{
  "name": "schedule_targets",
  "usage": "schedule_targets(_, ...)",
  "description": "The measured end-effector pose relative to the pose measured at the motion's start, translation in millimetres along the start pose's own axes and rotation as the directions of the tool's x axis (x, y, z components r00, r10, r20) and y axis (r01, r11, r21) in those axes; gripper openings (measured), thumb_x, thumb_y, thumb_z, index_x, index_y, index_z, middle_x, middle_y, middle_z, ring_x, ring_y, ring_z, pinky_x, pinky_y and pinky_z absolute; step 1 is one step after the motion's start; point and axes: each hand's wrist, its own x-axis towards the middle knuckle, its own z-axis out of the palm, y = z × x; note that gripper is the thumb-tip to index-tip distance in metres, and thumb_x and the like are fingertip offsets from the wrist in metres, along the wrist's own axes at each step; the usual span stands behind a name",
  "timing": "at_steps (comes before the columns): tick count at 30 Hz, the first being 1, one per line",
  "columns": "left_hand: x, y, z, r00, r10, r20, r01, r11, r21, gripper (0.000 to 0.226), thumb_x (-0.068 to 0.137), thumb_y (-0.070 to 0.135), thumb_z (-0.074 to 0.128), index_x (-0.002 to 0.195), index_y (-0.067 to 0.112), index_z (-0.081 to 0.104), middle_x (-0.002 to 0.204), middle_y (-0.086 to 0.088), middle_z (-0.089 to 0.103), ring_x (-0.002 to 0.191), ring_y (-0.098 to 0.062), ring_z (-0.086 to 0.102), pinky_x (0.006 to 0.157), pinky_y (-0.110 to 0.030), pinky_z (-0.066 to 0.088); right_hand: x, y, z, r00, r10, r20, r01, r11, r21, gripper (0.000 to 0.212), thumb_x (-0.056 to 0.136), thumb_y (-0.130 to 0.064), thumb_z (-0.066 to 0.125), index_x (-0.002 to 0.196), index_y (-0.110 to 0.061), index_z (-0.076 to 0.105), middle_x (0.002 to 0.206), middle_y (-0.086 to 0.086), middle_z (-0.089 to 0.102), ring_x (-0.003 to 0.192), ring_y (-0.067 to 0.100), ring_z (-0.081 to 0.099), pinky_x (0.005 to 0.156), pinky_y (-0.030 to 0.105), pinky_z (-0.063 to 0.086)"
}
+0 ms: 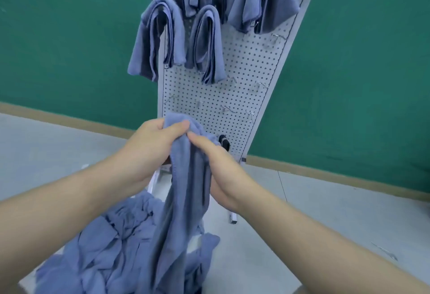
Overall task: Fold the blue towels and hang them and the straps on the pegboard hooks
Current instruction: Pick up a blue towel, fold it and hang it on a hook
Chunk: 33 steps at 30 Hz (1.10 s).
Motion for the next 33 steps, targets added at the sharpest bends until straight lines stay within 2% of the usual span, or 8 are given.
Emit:
schedule_targets(5,18,-8,-24,0.993,0.002,-0.121,0.000,1.000,0.018,0.029,0.104,0.021,0.057,0.105,-0.007,0.067,0.101,-0.021,0.076,0.090,-0.025,0.068,0.083,-0.038,0.052,16,17,-4,0.997,-0.024,0.069,0.036,0.984,-0.177,0.051,0.085,-0.042,0.073,0.126,-0.013,0.069,0.120,0.007,0.076,0.116,0.021,0.071,0.111,0.046,0.050)
schedule_targets(10,20,-23,-31,0.993,0.004,-0.117,0.004,0.998,0.070,0.022,0.101,0.018,0.062,0.109,-0.001,0.069,0.107,-0.021,0.075,0.094,-0.026,0.071,0.087,-0.042,0.056,24,21,-8,0.996,-0.074,0.058,0.090,0.924,-0.372,0.029,0.094,-0.027,0.071,0.117,-0.010,0.069,0.112,0.003,0.078,0.110,0.017,0.073,0.105,0.046,0.054)
schedule_targets(14,18,-25,-17,0.997,-0.028,-0.077,0.027,1.000,-0.013,0.034,0.086,0.027,0.081,0.107,0.007,0.064,0.085,-0.009,0.067,0.063,-0.014,0.062,0.059,-0.028,0.052,35,-5,-11,0.977,-0.168,-0.130,0.139,0.969,-0.205,0.045,0.085,-0.037,0.072,0.117,-0.006,0.065,0.112,0.016,0.075,0.107,0.029,0.074,0.103,0.052,0.055)
schedule_targets(16,17,-30,-8,0.998,-0.062,0.010,0.062,0.997,0.049,0.045,0.076,0.035,0.084,0.105,0.009,0.062,0.080,-0.004,0.065,0.065,-0.013,0.060,0.066,-0.029,0.052,36,-18,-14,0.957,-0.201,-0.210,0.168,0.972,-0.167,0.042,0.089,-0.038,0.072,0.117,-0.008,0.062,0.116,0.021,0.072,0.110,0.032,0.072,0.102,0.054,0.055)
schedule_targets(20,10,-43,8,0.991,-0.014,0.134,-0.008,0.986,0.164,0.012,0.096,0.010,0.068,0.105,0.004,0.072,0.089,0.000,0.076,0.074,-0.001,0.066,0.069,-0.013,0.049,33,-20,-17,0.948,-0.127,-0.292,0.097,0.989,-0.114,0.038,0.097,-0.036,0.069,0.115,-0.005,0.054,0.117,0.034,0.063,0.116,0.045,0.063,0.100,0.063,0.051)
schedule_targets(24,9,-40,-1,0.995,0.081,0.062,-0.091,0.981,0.171,0.015,0.100,0.014,0.060,0.094,0.014,0.073,0.076,0.012,0.074,0.066,0.005,0.062,0.064,-0.011,0.046,31,-3,-19,0.983,-0.049,-0.175,0.030,0.993,-0.110,0.049,0.079,-0.040,0.080,0.116,-0.013,0.063,0.116,0.016,0.074,0.110,0.026,0.073,0.103,0.048,0.055)
schedule_targets(27,13,-35,-4,0.992,0.105,0.063,-0.112,0.985,0.133,0.021,0.104,0.017,0.054,0.109,0.010,0.073,0.097,-0.003,0.080,0.084,-0.008,0.070,0.074,-0.023,0.053,28,2,-22,1.000,-0.002,-0.021,-0.002,0.987,-0.161,0.041,0.087,-0.035,0.077,0.119,-0.010,0.070,0.114,0.011,0.077,0.114,0.024,0.072,0.102,0.038,0.054)
schedule_targets(33,31,-25,-6,0.993,0.115,-0.028,-0.113,0.992,0.053,0.022,0.103,0.014,0.056,0.110,-0.003,0.068,0.102,-0.019,0.077,0.089,-0.020,0.075,0.078,-0.028,0.062,32,1,-22,0.996,0.063,0.056,-0.053,0.984,-0.169,0.051,0.088,-0.053,0.070,0.123,-0.015,0.072,0.117,0.002,0.077,0.118,0.017,0.069,0.116,0.044,0.044)
